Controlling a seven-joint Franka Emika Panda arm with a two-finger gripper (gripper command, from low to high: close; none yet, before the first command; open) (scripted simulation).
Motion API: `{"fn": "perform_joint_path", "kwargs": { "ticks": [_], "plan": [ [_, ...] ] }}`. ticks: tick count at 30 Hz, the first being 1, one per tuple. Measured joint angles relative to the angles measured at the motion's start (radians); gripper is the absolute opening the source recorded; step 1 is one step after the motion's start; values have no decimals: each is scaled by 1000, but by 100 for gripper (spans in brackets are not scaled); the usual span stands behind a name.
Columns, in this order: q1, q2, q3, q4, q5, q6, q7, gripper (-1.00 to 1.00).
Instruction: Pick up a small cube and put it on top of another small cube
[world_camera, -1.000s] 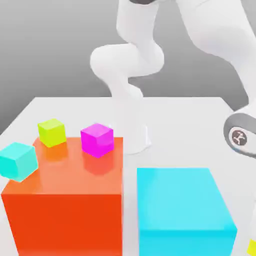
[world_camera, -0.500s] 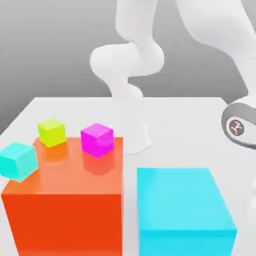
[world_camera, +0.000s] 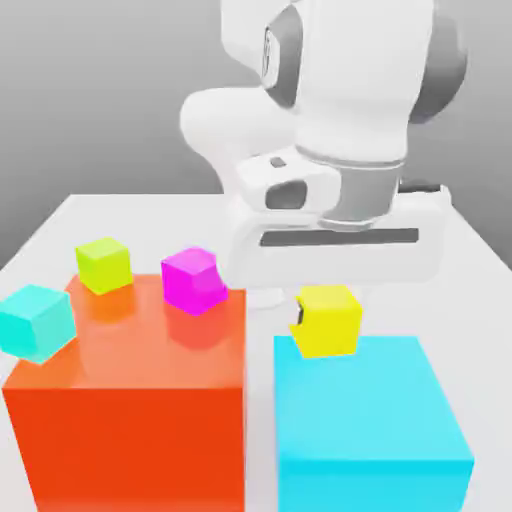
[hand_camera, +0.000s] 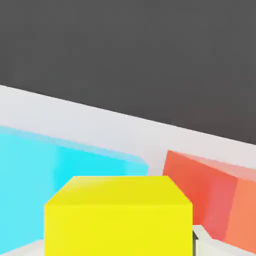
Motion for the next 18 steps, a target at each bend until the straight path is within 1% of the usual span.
{"fn": "perform_joint_path", "kwargs": {
  "ticks": [10,12,14,15,18],
  "plan": [
    [-139,-349,-115,-157,41,-187,59,-100],
    [-149,-347,-122,-205,44,-137,62,-100],
    [-154,-323,-124,-258,45,-59,61,-100],
    [-156,-313,-124,-275,45,-33,61,100],
    [-156,-313,-124,-275,45,-33,61,100]
  ]
}}
